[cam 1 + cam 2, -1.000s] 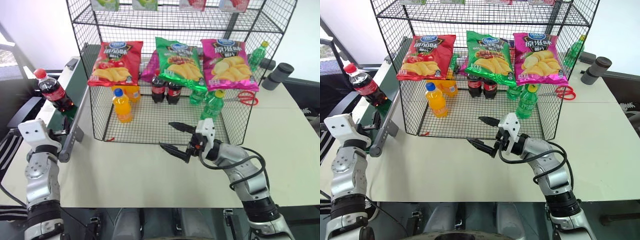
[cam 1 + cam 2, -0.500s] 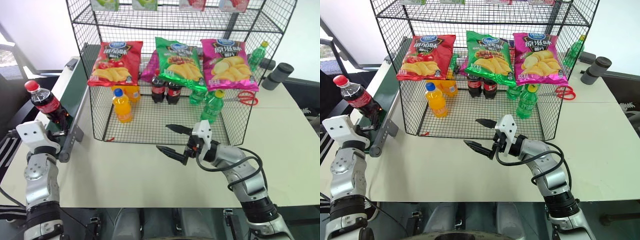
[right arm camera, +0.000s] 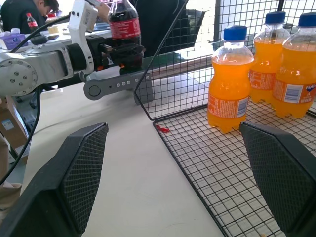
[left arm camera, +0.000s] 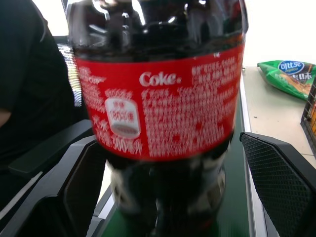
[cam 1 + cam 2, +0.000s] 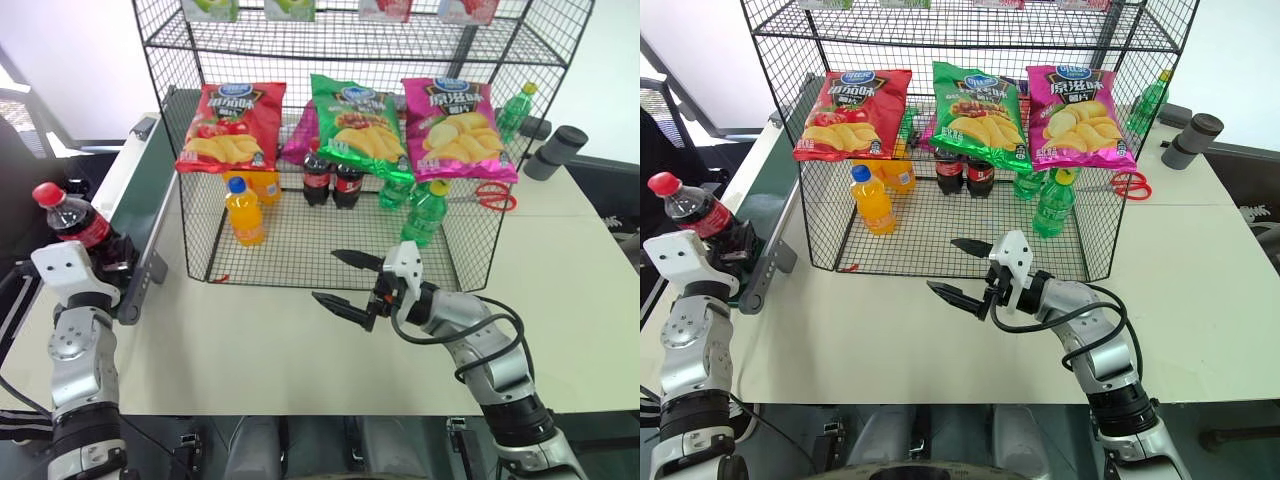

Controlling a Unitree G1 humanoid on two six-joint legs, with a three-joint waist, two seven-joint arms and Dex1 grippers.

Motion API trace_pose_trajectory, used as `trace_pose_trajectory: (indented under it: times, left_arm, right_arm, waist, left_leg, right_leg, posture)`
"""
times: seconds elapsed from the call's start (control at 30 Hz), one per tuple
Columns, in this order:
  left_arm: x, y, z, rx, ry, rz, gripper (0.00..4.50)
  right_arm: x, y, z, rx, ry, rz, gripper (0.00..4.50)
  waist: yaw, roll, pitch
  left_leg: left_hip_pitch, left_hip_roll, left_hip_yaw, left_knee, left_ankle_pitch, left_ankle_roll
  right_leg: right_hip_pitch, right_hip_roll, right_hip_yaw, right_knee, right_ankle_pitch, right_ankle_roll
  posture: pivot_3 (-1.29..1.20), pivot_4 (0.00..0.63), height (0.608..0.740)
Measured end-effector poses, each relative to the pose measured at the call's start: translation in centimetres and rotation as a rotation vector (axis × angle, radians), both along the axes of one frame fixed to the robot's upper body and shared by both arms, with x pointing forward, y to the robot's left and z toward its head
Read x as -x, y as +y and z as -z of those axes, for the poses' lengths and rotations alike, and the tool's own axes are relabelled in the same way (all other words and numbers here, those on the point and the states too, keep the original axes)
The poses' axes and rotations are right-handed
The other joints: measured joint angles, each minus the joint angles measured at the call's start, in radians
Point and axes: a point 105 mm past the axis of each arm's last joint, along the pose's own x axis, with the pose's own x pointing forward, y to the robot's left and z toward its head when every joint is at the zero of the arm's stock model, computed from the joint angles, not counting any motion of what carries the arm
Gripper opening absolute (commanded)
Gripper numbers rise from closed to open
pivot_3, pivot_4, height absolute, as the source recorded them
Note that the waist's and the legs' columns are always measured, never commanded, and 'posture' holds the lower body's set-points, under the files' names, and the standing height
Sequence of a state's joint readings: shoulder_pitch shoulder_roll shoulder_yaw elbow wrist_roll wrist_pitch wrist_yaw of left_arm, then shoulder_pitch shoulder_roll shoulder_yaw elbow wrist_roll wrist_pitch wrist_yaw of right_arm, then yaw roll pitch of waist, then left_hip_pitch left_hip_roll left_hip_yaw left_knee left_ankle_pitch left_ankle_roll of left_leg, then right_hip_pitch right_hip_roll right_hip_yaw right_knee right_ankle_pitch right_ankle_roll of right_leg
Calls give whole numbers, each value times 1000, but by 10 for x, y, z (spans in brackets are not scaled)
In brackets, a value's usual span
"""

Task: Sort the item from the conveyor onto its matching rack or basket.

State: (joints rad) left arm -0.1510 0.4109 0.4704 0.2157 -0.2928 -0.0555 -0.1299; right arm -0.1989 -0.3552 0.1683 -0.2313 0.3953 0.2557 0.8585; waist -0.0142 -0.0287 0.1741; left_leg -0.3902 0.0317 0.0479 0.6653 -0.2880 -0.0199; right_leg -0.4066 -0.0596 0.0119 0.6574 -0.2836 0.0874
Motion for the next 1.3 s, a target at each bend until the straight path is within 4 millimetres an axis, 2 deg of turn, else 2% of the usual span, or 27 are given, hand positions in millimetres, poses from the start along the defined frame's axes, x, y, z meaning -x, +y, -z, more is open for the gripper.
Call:
trace_pose_trajectory:
  times: [0.1,0.37,0.43,0.5,0.57,0.63,0.7,0.8,0.97,1.07,1.17,1.3]
  left_arm:
    - [2,4,-1,5,-5,-15,2814]
    - [9,4,-7,-19,-15,38,2796]
    - [11,3,-27,-27,-59,104,2796]
    - [14,-1,-60,-61,-113,212,2796]
    - [22,-21,-100,-112,-168,397,2796]
    - [32,-48,-116,-122,-164,584,2796]
    - [41,-74,-114,-103,-100,758,2796]
    - [48,-105,-98,-42,45,946,2796]
    - [57,-159,-67,41,221,1218,2796]
    - [57,-185,-54,66,267,1350,2796]
    - [53,-209,-50,38,273,1457,2796]
    - [45,-227,-45,-29,285,1526,2796]
  right_arm:
    - [0,0,0,1,0,0,4500]
    - [0,0,0,2,0,-2,4500]
    - [0,-1,0,5,-1,-3,4500]
    - [-1,-1,-3,9,-9,-4,4500]
    - [-4,-2,-8,-1,-8,-7,4500]
    - [-7,-1,-13,-15,10,-15,4500]
    - [-9,0,-17,-29,42,-26,4500]
    - [-11,-1,-22,-57,86,-36,4500]
    - [-10,1,-43,-106,99,-61,4500]
    - [-6,5,-46,-110,124,-80,4500]
    - [-2,9,-46,-108,155,-96,4500]
    - [3,14,-49,-122,185,-116,4500]
  waist:
    - [0,0,0]
    - [0,-1,0]
    - [-1,-6,1]
    - [-3,-8,1]
    - [-5,-7,1]
    - [-6,-6,1]
    - [-7,-5,1]
    - [-7,-4,2]
    - [-5,-2,3]
    - [-2,-2,3]
    - [-1,-2,3]
    - [-4,-2,3]
  left_leg:
    - [0,0,0,0,0,0]
    - [-1,0,0,0,0,0]
    - [-2,1,-1,0,0,0]
    - [-2,1,-2,0,0,-1]
    - [-2,0,-1,-1,0,-1]
    - [-2,-1,-1,-2,0,-1]
    - [-2,-1,-1,-3,0,-1]
    - [-2,0,-2,-4,0,-1]
    - [-2,-1,-1,-4,0,-1]
    - [-3,-1,-1,-4,0,-1]
    - [-3,-1,-1,-3,0,-1]
    - [-3,-1,0,-3,0,0]
  right_leg:
    - [0,0,0,0,0,0]
    - [-1,0,0,0,0,0]
    - [-2,0,-1,0,0,0]
    - [-2,-1,-1,-1,0,0]
    - [-1,-3,-1,-3,0,-1]
    - [-1,-4,-1,-5,0,-1]
    - [-1,-4,-1,-6,0,-1]
    - [-1,-4,-1,-5,-1,-1]
    - [-1,-4,-1,-5,-2,-4]
    - [-1,-3,-1,-5,-1,-3]
    - [-1,-3,-1,-5,0,-1]
    - [-2,-1,-1,-5,0,-1]
  posture:
    - [0,150,740]
    - [0,150,740]
    - [0,150,740]
    - [0,150,740]
    - [0,150,740]
    - [0,150,740]
    - [0,150,740]
    - [0,150,740]
    - [0,150,740]
    - [0,150,740]
    - [0,150,740]
    - [0,150,740]
